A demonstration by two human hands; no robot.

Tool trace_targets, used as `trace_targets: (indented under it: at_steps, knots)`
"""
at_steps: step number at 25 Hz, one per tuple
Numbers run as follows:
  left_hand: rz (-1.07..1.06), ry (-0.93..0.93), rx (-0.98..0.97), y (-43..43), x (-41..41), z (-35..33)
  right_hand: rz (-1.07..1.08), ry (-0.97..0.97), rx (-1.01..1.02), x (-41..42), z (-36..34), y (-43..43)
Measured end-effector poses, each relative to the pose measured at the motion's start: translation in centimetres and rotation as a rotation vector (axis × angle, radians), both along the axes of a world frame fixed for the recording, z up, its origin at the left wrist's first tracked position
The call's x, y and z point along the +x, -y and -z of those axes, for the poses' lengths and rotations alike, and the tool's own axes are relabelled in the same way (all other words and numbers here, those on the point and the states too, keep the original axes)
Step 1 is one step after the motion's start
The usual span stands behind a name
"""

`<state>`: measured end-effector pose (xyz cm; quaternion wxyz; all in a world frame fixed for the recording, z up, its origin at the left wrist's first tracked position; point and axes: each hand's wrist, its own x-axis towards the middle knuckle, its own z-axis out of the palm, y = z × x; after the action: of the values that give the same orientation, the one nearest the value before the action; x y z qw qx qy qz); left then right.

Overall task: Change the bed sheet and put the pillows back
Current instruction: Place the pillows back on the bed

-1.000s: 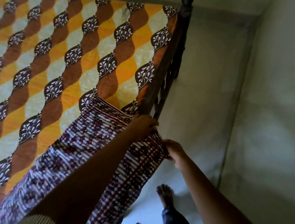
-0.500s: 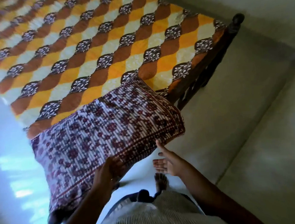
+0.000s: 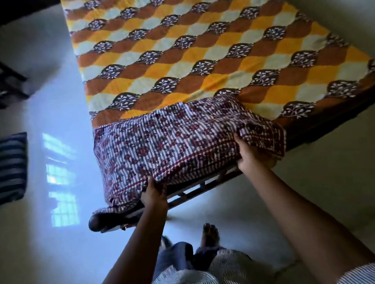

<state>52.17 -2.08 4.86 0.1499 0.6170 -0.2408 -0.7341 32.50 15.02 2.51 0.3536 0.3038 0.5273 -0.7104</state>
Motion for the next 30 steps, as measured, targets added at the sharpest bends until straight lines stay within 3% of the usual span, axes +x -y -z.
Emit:
trace_targets:
  at_steps: [4,7,11,15,20,23,30]
  knots:
    - [0.372,0.034,-0.273,-3.6,2.5,0.1,-0.040,-0.085,0.018,-1.5,0.9,-0.8]
    - [0.450,0.070,-0.214,-4.6,3.9,2.1,-0.011,-0.033,0.107,0.9,3.6,-2.5]
    - [0.239,0.032,-0.055,-3.4,3.4,2.8,0.017,-0.051,-0.013,2.8,2.8,-3.9]
    - [0.468,0.105,-0.035,-3.9,5.8,1.5,0.029,-0.028,0.100,6.9,1.4,-4.6]
    - [0.647,0.112,-0.127,-3.1,9.0,0.2,-0.205,0.023,0.170,15.3,0.9,-2.4]
    - [0.672,0.099,-0.182,-1.2,11.2,-0.4,-0.417,-0.080,0.184,19.7,0.3,0.5]
    - [0.484,0.047,-0.229,4.3,23.0,-2.0,-0.824,-0.304,0.185,27.4,-3.0,10.3]
